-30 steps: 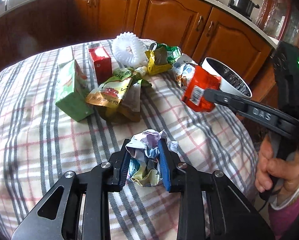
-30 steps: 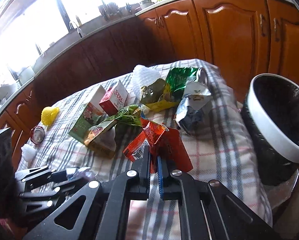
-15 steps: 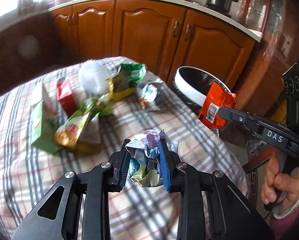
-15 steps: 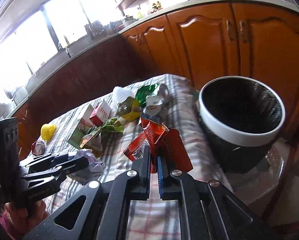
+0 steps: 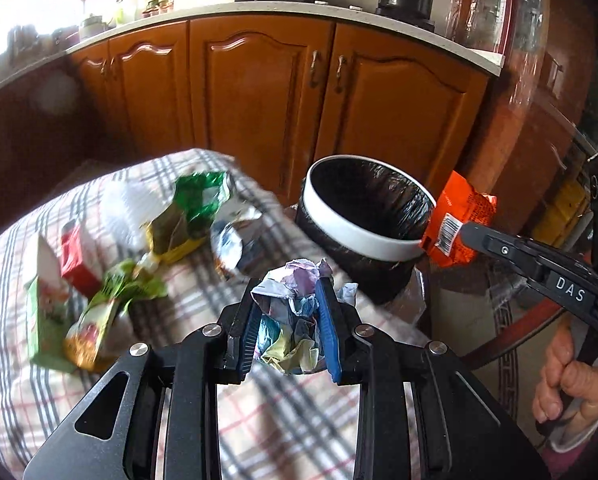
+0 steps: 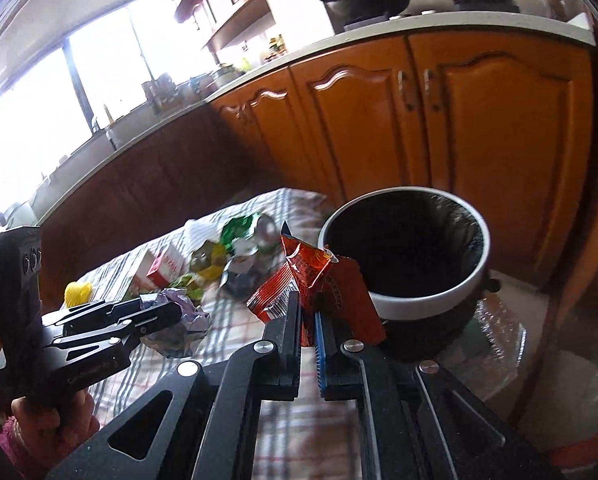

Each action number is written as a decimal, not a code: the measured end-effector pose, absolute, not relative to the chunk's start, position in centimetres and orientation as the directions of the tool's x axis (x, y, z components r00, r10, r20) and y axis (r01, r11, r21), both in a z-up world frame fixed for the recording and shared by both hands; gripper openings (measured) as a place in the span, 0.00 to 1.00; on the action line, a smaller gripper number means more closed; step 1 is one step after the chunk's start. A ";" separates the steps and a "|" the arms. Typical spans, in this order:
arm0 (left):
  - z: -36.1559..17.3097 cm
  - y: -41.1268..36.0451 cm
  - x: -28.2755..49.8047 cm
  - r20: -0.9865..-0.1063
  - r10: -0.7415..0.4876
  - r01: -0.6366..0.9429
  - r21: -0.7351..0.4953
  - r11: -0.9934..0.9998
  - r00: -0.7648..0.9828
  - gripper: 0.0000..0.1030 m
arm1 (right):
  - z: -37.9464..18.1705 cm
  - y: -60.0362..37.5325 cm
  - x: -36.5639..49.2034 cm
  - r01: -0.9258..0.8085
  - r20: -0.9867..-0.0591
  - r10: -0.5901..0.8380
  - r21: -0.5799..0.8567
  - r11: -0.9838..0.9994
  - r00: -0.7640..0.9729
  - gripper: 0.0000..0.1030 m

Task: Collect trash
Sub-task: 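Move both held items over the bin and open both tools to release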

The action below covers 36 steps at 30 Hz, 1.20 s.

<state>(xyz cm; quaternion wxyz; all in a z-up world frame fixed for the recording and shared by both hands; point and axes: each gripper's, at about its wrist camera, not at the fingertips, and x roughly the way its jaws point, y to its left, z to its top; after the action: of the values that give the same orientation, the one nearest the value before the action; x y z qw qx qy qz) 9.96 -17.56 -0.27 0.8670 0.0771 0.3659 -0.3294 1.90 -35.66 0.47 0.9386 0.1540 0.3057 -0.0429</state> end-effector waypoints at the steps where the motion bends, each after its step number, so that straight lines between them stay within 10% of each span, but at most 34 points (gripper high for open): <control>1: -0.1 -18.0 10.1 -0.684 -0.518 0.631 -0.107 0.768 0.515 0.25 | 0.6 -36.1 1.9 0.183 -0.585 0.006 0.265 0.947 0.811 0.05; 36: 0.4 -31.6 17.3 -0.702 -0.526 0.680 -0.082 0.729 0.480 0.25 | -0.4 -46.0 5.9 0.317 -0.633 -0.100 0.239 0.918 0.767 0.06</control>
<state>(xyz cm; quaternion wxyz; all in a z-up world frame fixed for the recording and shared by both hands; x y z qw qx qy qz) 17.29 -31.60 0.40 0.8538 0.1043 0.3682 -0.3530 5.86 -45.96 -0.40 0.9248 0.1685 0.3218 -0.1129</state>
